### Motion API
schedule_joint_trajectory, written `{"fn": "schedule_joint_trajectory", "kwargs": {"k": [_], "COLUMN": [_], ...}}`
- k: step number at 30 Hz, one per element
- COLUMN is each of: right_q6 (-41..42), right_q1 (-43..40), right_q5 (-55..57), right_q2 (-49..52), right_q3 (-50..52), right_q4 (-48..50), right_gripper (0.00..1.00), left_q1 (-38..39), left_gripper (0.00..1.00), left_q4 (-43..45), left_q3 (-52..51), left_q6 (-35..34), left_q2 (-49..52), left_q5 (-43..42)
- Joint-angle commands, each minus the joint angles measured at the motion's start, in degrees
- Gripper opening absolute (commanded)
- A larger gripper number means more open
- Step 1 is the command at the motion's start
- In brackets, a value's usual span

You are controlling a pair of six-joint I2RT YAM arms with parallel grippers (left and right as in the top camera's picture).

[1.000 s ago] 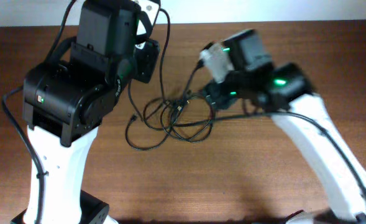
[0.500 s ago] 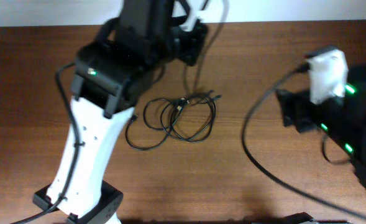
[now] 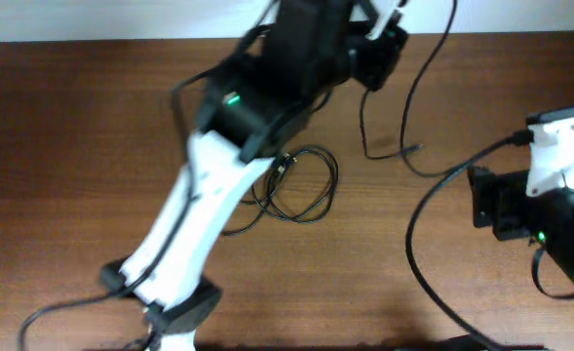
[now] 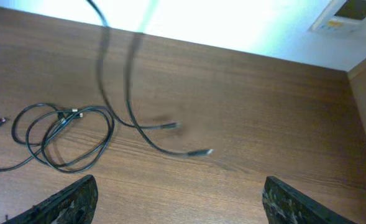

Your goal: Untangle cables

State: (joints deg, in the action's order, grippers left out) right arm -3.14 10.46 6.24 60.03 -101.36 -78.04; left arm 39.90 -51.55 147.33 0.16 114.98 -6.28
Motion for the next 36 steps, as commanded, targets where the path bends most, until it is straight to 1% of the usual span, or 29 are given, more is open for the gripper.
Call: {"fn": "schedule_joint_trajectory", "kwargs": {"k": [1,5,9,12,16,18,22,23,24,25,27,31,33,36], "right_q6": [0.68,3.89,4.09,4.09,4.09,4.09,4.09,4.09,4.09,4.09,4.09,4.09,4.09,4.09], "right_q1": [-0.46,-0.46,-0.46,-0.46,-0.46,-0.46,-0.46,-0.46,-0.46,-0.46,-0.46,-0.46,-0.46,-0.46], "right_q5": [0.98,5.66,6.25,6.27,6.27,6.27,6.27,6.25,6.25,6.25,6.25,6.23,6.23,6.23], "right_q2": [-1.53,-1.66,-1.66,-1.68,-1.66,-1.68,-1.84,-2.05,-2.21,-2.43,-2.84,-3.04,-3.04,-3.04], "right_q3": [-0.35,-0.35,-0.35,-0.35,-0.35,-0.35,-0.35,-0.35,-0.35,-0.35,-0.35,-0.35,-0.35,-0.35], "right_q4": [-0.87,-1.07,-1.09,-1.40,-1.70,-1.95,-2.14,-2.14,-2.14,-2.14,-2.14,-2.12,-2.12,-2.12], "right_gripper": [0.84,0.84,0.84,0.84,0.84,0.84,0.84,0.84,0.84,0.85,0.85,0.85,0.85,0.85], "left_q1": [0.09,0.24,1.70,4.11,7.58,9.73,12.37,12.55,12.57,12.37,11.43,8.07,5.86,3.37], "left_gripper": [0.00,0.00,0.00,0.00,0.00,0.00,0.00,0.03,0.26,0.98,0.99,0.99,0.99,0.99], "left_q4": [4.44,8.48,11.34,13.25,16.44,18.80,20.22,20.15,20.02,19.82,19.08,13.11,9.16,4.42], "left_q3": [0.20,0.17,0.17,0.17,0.17,0.17,0.17,0.17,0.17,0.20,0.68,3.30,4.70,5.09], "left_q6": [-1.25,-2.34,-2.38,-2.38,-4.98,-5.33,-5.33,-5.33,-5.33,-5.33,-5.33,-5.33,-5.25,-3.15], "left_q2": [5.11,8.94,12.57,16.09,21.84,24.96,27.82,28.09,28.09,28.06,27.87,25.55,22.84,18.32], "left_q5": [-7.10,-7.48,-7.56,-7.54,-8.00,-9.94,-9.77,-9.79,-9.70,-9.03,-8.76,-7.82,-4.00,1.25]}}
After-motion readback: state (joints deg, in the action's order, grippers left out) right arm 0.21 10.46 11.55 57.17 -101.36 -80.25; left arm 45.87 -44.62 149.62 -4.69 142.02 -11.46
